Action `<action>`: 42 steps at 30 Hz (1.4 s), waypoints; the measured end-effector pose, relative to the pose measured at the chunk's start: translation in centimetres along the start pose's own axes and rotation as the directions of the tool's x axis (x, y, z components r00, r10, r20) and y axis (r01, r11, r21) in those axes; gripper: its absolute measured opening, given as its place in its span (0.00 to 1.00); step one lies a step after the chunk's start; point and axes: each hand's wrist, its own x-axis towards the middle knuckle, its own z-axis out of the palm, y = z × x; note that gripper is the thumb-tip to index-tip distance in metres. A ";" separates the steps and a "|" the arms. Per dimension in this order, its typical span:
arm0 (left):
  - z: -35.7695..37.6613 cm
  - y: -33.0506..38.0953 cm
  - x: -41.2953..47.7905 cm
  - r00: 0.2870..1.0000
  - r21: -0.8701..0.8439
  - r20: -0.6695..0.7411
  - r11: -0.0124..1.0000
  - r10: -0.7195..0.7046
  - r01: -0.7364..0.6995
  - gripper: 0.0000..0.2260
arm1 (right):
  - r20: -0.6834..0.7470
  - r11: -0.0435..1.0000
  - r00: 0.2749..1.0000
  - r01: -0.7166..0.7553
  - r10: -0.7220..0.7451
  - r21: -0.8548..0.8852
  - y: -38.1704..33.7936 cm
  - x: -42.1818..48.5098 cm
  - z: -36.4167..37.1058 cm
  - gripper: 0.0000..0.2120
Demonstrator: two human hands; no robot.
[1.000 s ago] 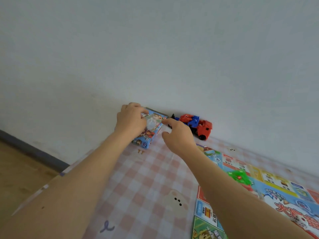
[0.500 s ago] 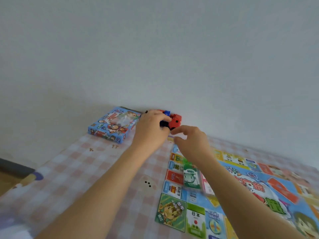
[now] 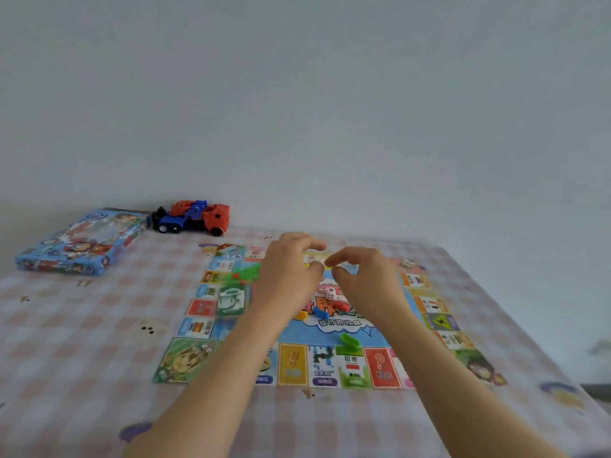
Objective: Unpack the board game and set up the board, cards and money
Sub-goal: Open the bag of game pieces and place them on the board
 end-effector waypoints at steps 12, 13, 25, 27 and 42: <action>6.4 1.4 -4.1 0.991 -0.058 -0.026 0.990 0.130 -0.131 0.13 | -0.012 0.988 0.988 -0.151 0.151 0.013 8.4 -2.8 -1.4 0.11; 6.4 1.2 -4.2 0.990 -0.034 -0.021 0.990 0.139 -0.140 0.13 | -0.002 0.989 0.989 -0.148 0.148 0.001 8.5 -2.8 -1.2 0.10; 6.4 0.2 -4.0 0.993 0.002 -0.092 0.997 0.074 -0.074 0.17 | 0.070 0.990 0.993 -0.090 0.098 -0.112 7.3 -0.3 3.0 0.15; 6.5 0.0 -3.9 0.995 0.025 -0.081 0.998 0.055 -0.054 0.18 | 0.064 0.986 0.993 -0.088 0.097 -0.140 7.2 0.0 3.3 0.12; 6.9 0.9 -3.7 0.996 0.025 -0.030 0.996 0.089 -0.088 0.15 | 0.012 0.988 0.997 -0.073 0.075 -0.138 7.8 -1.7 2.0 0.09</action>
